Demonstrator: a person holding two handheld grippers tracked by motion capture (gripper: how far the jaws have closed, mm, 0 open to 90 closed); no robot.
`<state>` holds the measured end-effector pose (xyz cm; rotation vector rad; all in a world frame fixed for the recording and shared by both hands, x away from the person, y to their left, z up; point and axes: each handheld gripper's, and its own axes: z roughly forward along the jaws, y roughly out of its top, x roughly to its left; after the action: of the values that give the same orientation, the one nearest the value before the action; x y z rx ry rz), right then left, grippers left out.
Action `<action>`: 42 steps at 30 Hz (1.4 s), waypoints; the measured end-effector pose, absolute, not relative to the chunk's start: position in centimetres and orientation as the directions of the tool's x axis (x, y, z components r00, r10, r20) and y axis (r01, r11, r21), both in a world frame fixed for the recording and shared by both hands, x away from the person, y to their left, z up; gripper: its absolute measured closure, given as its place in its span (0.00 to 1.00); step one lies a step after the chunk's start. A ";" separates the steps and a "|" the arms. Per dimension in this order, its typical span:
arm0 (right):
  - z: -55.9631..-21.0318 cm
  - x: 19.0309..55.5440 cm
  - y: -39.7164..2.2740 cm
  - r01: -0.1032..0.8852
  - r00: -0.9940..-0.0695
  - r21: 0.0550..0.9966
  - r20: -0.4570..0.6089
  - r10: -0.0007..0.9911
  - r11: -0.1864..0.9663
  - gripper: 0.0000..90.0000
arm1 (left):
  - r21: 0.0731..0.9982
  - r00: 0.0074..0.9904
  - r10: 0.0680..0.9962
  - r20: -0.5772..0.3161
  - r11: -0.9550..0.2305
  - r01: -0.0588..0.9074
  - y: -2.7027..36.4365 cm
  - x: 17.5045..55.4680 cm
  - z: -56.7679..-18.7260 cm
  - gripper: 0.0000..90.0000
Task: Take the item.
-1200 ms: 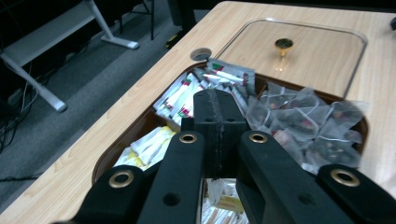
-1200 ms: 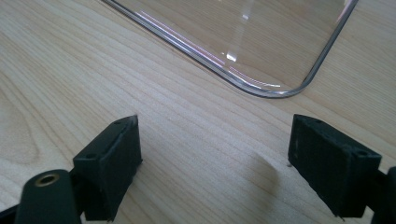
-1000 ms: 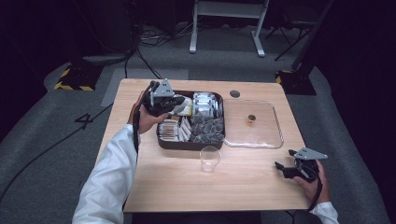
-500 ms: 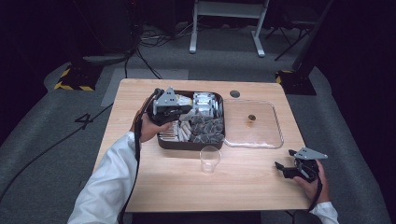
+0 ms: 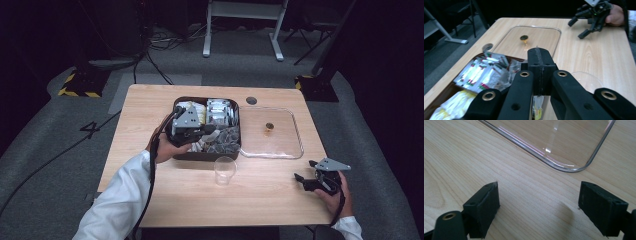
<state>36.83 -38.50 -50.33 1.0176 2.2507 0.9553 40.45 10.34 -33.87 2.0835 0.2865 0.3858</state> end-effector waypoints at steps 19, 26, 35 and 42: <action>-50.3 36.8 -38.5 0.443 -0.602 0.759 -0.142 0.785 0.477 0.19 | 0.861 0.964 0.241 0.113 -0.508 0.026 6.6 38.8 -35.4 1.00; -50.3 36.8 -38.5 0.443 -0.602 0.759 -0.143 0.785 0.478 0.19 | 0.858 0.975 0.207 0.083 -0.512 0.036 5.4 38.9 -36.5 0.99; -50.3 36.8 -38.5 0.442 -0.601 0.759 -0.144 0.786 0.477 0.19 | 0.858 0.980 0.174 0.101 -0.514 0.003 4.4 37.9 -35.5 0.99; -50.3 36.8 -38.4 0.442 -0.600 0.759 -0.146 0.786 0.478 0.19 | 0.837 0.980 0.186 0.075 -0.546 0.040 4.4 38.5 -37.6 0.99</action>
<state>36.76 -38.44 -50.33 1.0165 2.2461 0.9520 38.45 4.41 -37.56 2.1441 0.1574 0.1892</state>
